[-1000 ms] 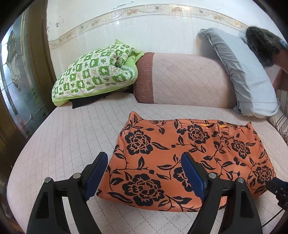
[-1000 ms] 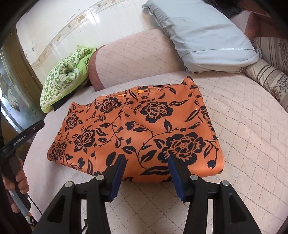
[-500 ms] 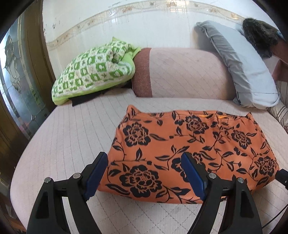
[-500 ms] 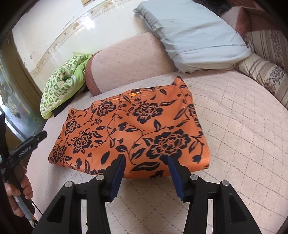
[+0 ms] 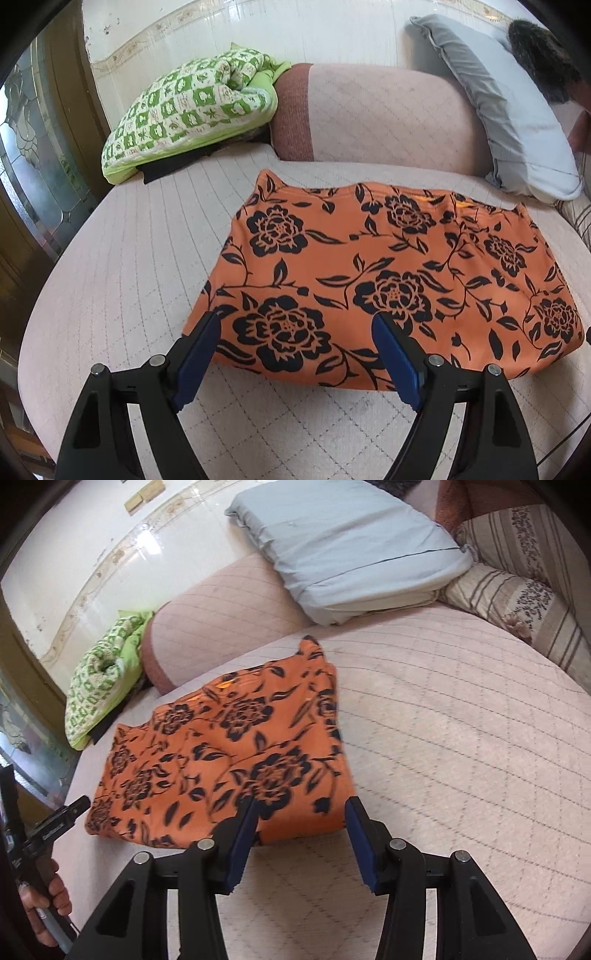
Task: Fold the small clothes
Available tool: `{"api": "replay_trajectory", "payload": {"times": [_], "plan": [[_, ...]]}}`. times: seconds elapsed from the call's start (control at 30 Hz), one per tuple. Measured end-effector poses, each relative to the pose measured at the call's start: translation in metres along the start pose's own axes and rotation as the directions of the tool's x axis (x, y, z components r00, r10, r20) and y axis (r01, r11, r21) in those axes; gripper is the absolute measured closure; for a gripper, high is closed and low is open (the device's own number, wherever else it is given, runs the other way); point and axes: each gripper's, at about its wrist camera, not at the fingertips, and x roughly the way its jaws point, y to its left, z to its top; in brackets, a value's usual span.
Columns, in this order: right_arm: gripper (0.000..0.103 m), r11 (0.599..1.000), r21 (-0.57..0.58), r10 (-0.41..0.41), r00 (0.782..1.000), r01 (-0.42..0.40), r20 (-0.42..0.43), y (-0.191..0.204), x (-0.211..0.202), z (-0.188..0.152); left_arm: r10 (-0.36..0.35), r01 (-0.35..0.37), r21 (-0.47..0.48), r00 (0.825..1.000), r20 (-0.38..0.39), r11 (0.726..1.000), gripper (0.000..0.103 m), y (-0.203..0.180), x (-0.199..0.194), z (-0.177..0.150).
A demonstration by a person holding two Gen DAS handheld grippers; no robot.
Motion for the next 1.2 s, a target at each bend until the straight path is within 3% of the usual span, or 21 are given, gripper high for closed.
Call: {"api": "replay_trajectory", "payload": {"times": [0.13, 0.27, 0.37, 0.47, 0.53, 0.67, 0.8, 0.97, 1.1, 1.2], "plan": [[0.06, 0.998, 0.041, 0.048, 0.999, -0.048, -0.01, -0.003, 0.009, 0.003, -0.003, 0.003, 0.009, 1.0, -0.01, 1.0, 0.019, -0.006, 0.004, -0.001], [0.06, 0.997, -0.002, 0.075, 0.997, -0.075, 0.013, 0.013, 0.017, 0.007, 0.003, -0.003, 0.032, 1.0, -0.009, 0.999, 0.019, -0.013, 0.008, -0.002], [0.06, 0.998, -0.002, 0.056, 0.998, -0.056, -0.007, 0.015, 0.032, 0.007, 0.02, -0.019, 0.054, 0.999, -0.027, 0.998, 0.019, -0.016, 0.018, -0.004], [0.058, 0.999, 0.036, 0.009, 0.995, -0.005, -0.097, 0.001, 0.062, 0.004, 0.075, -0.062, 0.093, 0.987, -0.139, 0.994, 0.019, -0.018, 0.048, -0.01], [0.058, 0.999, 0.031, 0.014, 0.996, -0.012, -0.082, 0.002, 0.06, 0.004, 0.072, -0.055, 0.097, 0.98, -0.183, 0.994, 0.018, -0.017, 0.06, -0.015], [0.058, 1.0, 0.011, 0.008, 0.999, -0.007, -0.046, 0.014, 0.048, 0.007, 0.052, -0.042, 0.08, 0.99, -0.128, 0.996, 0.018, -0.013, 0.045, -0.005], [0.058, 0.998, -0.05, 0.03, 1.0, -0.03, 0.004, 0.035, 0.041, 0.009, 0.079, -0.074, 0.082, 0.995, -0.053, 0.994, 0.018, -0.005, 0.03, 0.0], [0.058, 0.989, -0.104, 0.109, 0.994, -0.108, 0.007, 0.068, 0.045, 0.007, 0.157, -0.153, 0.069, 0.986, -0.058, 0.986, 0.018, 0.019, 0.037, -0.002], [0.056, 0.985, -0.122, 0.121, 0.992, -0.125, -0.039, 0.084, 0.062, 0.001, 0.177, -0.173, 0.044, 0.975, -0.134, 0.984, 0.018, 0.043, 0.058, -0.008], [0.052, 0.989, -0.122, 0.068, 0.984, -0.088, -0.162, 0.088, 0.093, -0.008, 0.173, -0.162, 0.08, 0.973, -0.152, 0.984, 0.018, 0.04, 0.065, -0.011]]}}
